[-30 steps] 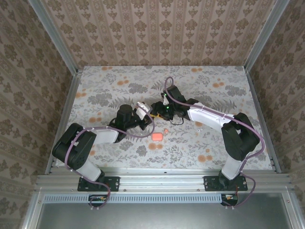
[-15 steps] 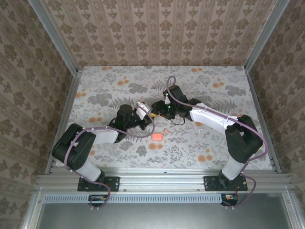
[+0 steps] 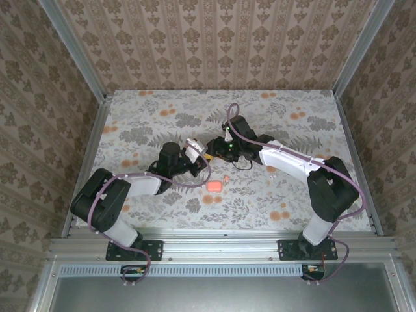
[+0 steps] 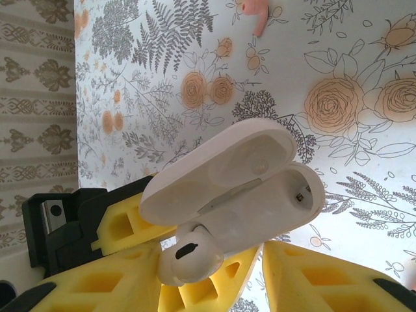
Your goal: Insert the wireless bluetooth earbuds into the charging case
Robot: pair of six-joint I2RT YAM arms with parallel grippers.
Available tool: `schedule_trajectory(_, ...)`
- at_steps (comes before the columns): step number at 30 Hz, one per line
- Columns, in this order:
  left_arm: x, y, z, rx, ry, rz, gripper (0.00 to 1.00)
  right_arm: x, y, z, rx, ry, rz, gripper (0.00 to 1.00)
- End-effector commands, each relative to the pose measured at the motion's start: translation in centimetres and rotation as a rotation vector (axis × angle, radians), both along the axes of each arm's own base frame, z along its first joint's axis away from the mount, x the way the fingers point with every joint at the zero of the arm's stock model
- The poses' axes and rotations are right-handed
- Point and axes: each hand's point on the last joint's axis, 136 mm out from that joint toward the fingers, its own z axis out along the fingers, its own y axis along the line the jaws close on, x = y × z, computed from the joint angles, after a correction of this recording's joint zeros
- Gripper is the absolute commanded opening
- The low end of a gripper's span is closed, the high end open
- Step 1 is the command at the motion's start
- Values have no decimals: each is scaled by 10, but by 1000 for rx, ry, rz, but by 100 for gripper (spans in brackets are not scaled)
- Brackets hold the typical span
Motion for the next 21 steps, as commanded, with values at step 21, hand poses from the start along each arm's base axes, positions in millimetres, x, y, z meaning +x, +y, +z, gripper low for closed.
schedule_trajectory(21, -3, -4, 24, -38, -64, -31, 8, 4, 12, 13, -1, -73, 67, 33)
